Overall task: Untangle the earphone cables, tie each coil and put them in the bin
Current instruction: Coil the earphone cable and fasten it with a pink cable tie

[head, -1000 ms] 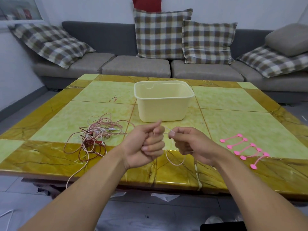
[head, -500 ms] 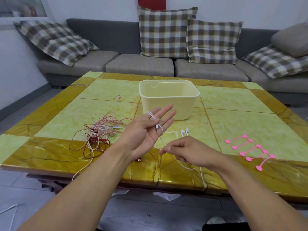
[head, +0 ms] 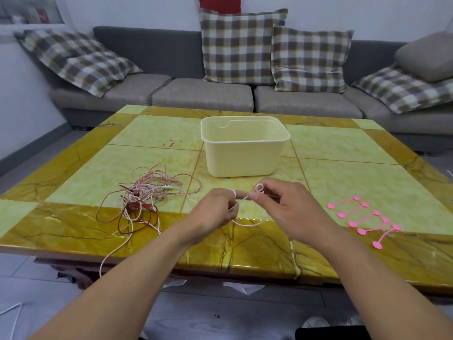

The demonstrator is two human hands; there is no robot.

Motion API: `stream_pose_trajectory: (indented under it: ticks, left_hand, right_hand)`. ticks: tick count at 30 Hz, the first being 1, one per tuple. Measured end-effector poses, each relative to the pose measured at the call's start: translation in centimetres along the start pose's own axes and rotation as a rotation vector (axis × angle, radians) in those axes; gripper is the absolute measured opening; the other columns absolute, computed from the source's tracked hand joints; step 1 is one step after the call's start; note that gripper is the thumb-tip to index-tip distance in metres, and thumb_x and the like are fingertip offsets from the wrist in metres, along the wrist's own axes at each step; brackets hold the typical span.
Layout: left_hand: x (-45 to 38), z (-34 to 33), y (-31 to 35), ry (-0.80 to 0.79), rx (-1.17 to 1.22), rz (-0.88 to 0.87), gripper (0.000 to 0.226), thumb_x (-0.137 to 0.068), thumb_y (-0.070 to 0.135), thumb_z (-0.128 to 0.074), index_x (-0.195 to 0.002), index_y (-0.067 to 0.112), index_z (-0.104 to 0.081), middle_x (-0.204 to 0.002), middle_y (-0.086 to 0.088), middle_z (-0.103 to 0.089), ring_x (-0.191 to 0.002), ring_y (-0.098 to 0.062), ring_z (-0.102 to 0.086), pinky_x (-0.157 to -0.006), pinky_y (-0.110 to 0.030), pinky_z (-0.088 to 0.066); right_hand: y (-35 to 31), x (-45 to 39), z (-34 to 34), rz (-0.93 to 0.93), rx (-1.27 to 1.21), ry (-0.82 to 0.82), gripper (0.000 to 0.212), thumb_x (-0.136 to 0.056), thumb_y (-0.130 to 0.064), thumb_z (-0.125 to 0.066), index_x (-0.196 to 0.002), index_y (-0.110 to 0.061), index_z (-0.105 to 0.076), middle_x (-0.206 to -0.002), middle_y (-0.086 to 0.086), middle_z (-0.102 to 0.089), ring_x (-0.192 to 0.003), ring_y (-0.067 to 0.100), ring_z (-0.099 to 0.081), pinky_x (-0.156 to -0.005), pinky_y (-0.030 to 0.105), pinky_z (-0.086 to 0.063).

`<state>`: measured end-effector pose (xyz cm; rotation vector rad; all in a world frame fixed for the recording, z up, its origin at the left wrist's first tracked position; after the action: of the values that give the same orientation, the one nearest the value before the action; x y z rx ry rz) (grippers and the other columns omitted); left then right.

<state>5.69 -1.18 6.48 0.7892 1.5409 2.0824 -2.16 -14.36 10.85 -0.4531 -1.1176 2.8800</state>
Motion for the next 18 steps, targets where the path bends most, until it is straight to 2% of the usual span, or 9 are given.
stream_pose_trajectory:
  ticks: [2,4,6,8,11,13,15,17,18]
  left_hand:
    - [-0.1,-1.0,-0.3,-0.177,0.131,0.088,0.053,-0.106,0.033,-0.026,-0.113,0.006,-0.071,-0.054,0.003,-0.025,-0.047,-0.012,-0.016,-0.043,-0.023,-0.017]
    - [0.3,-2.2,-0.4,-0.385,0.223,0.14,0.059,-0.105,0.048,-0.03,-0.104,0.009,-0.074,-0.055,0.004,-0.016,-0.047,-0.01,-0.011,-0.041,-0.022,-0.011]
    - [1.1,-3.3,-0.1,-0.567,0.341,0.146,0.049,-0.101,0.045,-0.038,-0.091,0.011,-0.073,-0.05,0.008,-0.015,-0.043,-0.008,-0.011,-0.039,-0.021,-0.01]
    - [1.6,-3.8,0.9,-0.639,0.526,0.133,0.04,-0.101,0.036,-0.04,-0.083,0.014,-0.068,-0.047,0.008,-0.014,-0.04,-0.008,-0.01,-0.039,-0.021,-0.008]
    - [1.3,-3.5,2.7,-0.556,0.756,0.048,0.033,-0.1,0.029,-0.043,-0.082,0.013,-0.066,-0.047,0.007,-0.014,-0.038,-0.008,-0.011,-0.038,-0.022,-0.008]
    - [1.0,-3.0,3.4,-0.441,0.874,0.004,0.033,-0.101,0.022,-0.042,-0.1,0.006,-0.071,-0.048,0.005,-0.022,-0.037,-0.007,-0.021,-0.038,-0.02,-0.017]
    - [0.5,-2.4,3.4,-0.3,0.97,-0.019,0.036,-0.104,0.013,-0.037,-0.124,-0.003,-0.062,-0.057,0.001,-0.043,-0.043,-0.01,-0.043,-0.042,-0.021,-0.038]
    - [0.0,-1.7,3.2,-0.185,1.058,-0.053,0.034,-0.105,0.005,-0.033,-0.131,-0.008,-0.05,-0.086,-0.008,-0.071,-0.068,-0.018,-0.071,-0.062,-0.026,-0.06]
    - [-0.2,-1.3,3.2,-0.147,1.09,-0.091,0.034,-0.106,0.0,-0.03,-0.137,-0.006,-0.042,-0.106,-0.015,-0.074,-0.088,-0.025,-0.076,-0.077,-0.03,-0.062]
  right_hand:
    - [0.9,-0.2,0.7,-0.056,-0.16,0.08,0.02,-0.098,-0.036,-0.064,-0.081,-0.026,-0.066,-0.057,-0.009,-0.051,-0.055,0.011,-0.043,-0.057,0.034,-0.037]
    - [1.6,-0.4,1.1,-0.122,-0.267,0.13,0.02,-0.098,-0.031,-0.066,-0.079,-0.025,-0.069,-0.056,-0.008,-0.049,-0.054,0.01,-0.041,-0.055,0.027,-0.034]
    - [2.7,-0.6,1.5,-0.201,-0.344,0.186,0.021,-0.099,-0.028,-0.064,-0.081,-0.023,-0.073,-0.055,-0.007,-0.049,-0.053,0.008,-0.039,-0.055,0.025,-0.033]
    - [3.8,-0.6,1.6,-0.287,-0.42,0.186,0.021,-0.1,-0.029,-0.063,-0.083,-0.023,-0.075,-0.055,-0.009,-0.047,-0.053,0.009,-0.036,-0.056,0.027,-0.03]
    - [4.6,-0.5,0.7,-0.393,-0.517,0.119,0.022,-0.101,-0.028,-0.061,-0.086,-0.021,-0.076,-0.054,-0.009,-0.045,-0.048,0.005,-0.033,-0.054,0.023,-0.025]
    - [4.9,-0.4,0.0,-0.445,-0.491,0.085,0.025,-0.102,-0.028,-0.058,-0.086,-0.021,-0.077,-0.054,-0.008,-0.043,-0.048,0.006,-0.033,-0.052,0.023,-0.024]
    - [4.6,-0.3,-1.1,-0.452,-0.374,-0.038,0.03,-0.102,-0.027,-0.054,-0.087,-0.023,-0.079,-0.052,-0.007,-0.041,-0.05,0.01,-0.032,-0.052,0.026,-0.024]
    - [3.9,0.3,-2.6,-0.42,-0.23,-0.258,0.03,-0.103,-0.025,-0.052,-0.094,-0.026,-0.081,-0.048,-0.011,-0.04,-0.048,0.01,-0.033,-0.054,0.029,-0.027]
    - [3.3,0.6,-3.3,-0.401,-0.174,-0.367,0.029,-0.103,-0.025,-0.052,-0.1,-0.027,-0.081,-0.045,-0.011,-0.041,-0.045,0.007,-0.034,-0.055,0.027,-0.029]
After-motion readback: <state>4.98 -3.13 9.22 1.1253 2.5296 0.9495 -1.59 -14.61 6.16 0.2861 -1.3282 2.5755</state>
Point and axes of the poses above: each hand's wrist, its own x-axis away from the middle knuckle, its own z-axis out of the back of the hand, y = z × x, the point moved 6 cm from there along -x, towards the middle knuckle
